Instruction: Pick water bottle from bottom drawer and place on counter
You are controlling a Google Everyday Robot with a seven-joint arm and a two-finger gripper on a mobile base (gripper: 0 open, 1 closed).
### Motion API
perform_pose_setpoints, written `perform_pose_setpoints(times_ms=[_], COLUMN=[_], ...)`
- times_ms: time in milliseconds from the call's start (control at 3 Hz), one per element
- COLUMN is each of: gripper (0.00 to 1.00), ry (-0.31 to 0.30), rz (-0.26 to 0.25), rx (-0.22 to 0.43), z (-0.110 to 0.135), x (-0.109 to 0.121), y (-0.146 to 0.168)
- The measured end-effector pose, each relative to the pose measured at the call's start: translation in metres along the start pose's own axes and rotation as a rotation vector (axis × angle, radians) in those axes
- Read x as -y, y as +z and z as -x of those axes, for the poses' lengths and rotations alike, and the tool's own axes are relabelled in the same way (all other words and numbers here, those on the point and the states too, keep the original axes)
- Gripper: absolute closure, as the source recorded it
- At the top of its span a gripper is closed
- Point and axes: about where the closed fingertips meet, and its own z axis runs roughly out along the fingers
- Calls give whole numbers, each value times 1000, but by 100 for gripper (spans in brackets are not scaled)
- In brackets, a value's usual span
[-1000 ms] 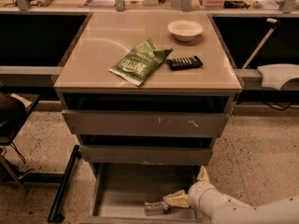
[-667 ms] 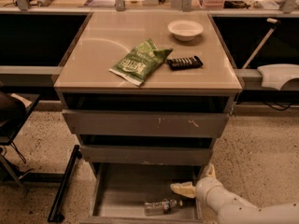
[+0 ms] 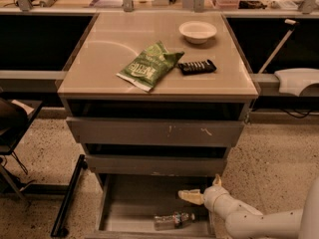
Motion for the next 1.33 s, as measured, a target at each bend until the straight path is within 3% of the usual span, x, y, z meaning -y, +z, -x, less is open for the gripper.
perform_pose_setpoints(times_ms=[333,667,1000,1333], gripper=[0,0,0,0], ry=[-74,-90,-93,-54], rz=[31,28,30,61], rx=[-72,-201,-209,-281], z=[-13,-72,-73,-124], x=[-13,3,2,-1], y=[14,61,64,64])
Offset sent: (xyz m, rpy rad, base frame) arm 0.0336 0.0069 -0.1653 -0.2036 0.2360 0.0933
